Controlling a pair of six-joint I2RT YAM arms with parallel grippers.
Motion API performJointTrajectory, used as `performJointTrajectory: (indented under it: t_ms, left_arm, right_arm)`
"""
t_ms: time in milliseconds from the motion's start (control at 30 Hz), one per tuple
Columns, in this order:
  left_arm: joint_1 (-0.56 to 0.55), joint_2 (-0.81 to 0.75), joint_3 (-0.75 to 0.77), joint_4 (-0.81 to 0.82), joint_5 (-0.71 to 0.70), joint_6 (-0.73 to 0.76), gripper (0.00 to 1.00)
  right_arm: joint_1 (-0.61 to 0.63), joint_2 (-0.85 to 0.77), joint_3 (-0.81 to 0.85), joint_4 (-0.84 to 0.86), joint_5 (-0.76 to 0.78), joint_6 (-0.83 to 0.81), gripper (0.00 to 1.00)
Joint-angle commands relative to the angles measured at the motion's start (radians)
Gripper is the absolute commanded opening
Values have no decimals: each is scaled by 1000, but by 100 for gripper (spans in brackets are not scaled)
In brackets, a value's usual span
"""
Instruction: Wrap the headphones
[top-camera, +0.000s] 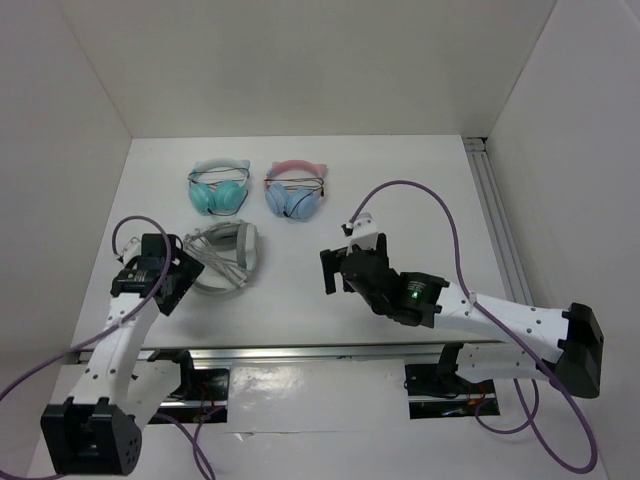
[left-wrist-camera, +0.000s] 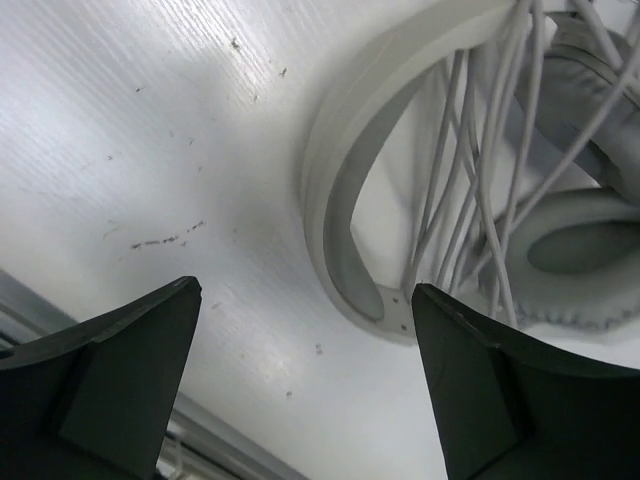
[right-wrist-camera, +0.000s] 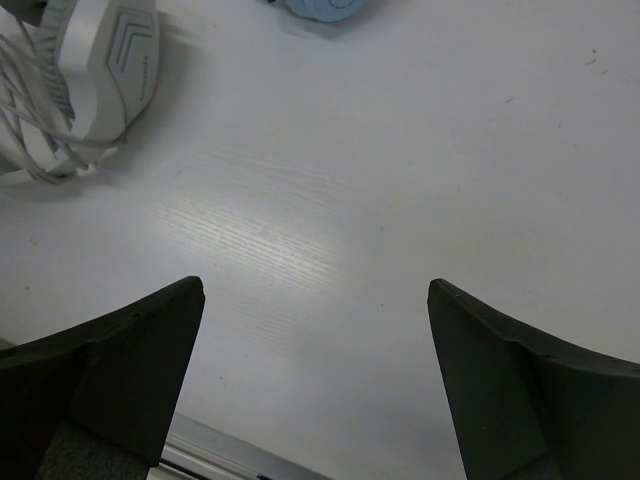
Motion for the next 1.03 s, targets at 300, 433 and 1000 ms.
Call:
performJointTrajectory:
  t_ms: [300,433,1000]
  left_arm:
    - [-123,-252,384,-213,177,442,100]
    - [-123,-367,439,-267,182,516,100]
    - [-123,-602,363,-256,177,507,100]
  right_arm:
    - [112,-92,244,-286,56,110,100]
    - [165,-156,319,-366,46,152,100]
    - [174,-290,350,-509,55,152,100]
